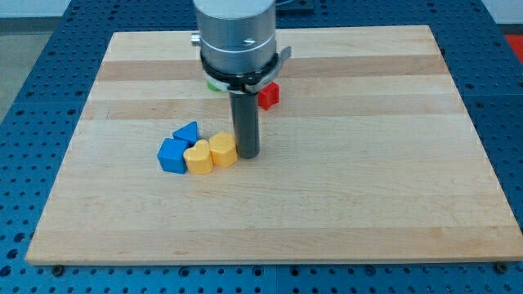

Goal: Move your arm slightly right

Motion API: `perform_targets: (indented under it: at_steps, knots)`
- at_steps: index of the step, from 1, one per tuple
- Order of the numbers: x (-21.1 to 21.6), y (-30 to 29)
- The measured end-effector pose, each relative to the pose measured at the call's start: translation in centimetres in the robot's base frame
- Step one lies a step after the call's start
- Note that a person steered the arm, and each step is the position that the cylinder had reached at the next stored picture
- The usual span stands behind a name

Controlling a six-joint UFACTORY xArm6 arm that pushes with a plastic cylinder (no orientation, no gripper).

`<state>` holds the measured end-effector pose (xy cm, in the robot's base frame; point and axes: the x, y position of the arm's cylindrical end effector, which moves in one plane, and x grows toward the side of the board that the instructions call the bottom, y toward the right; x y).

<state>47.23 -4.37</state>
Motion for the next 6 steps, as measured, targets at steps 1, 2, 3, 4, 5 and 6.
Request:
perform_targets:
  at_steps: [1, 2, 3, 4, 5, 6]
  knots:
    - [0.0, -1.8]
    - [0.0, -1.4]
    - [0.0, 2.7]
    - [0.0, 8.2]
    - [0.0, 13.0]
    - [0.0, 16.3]
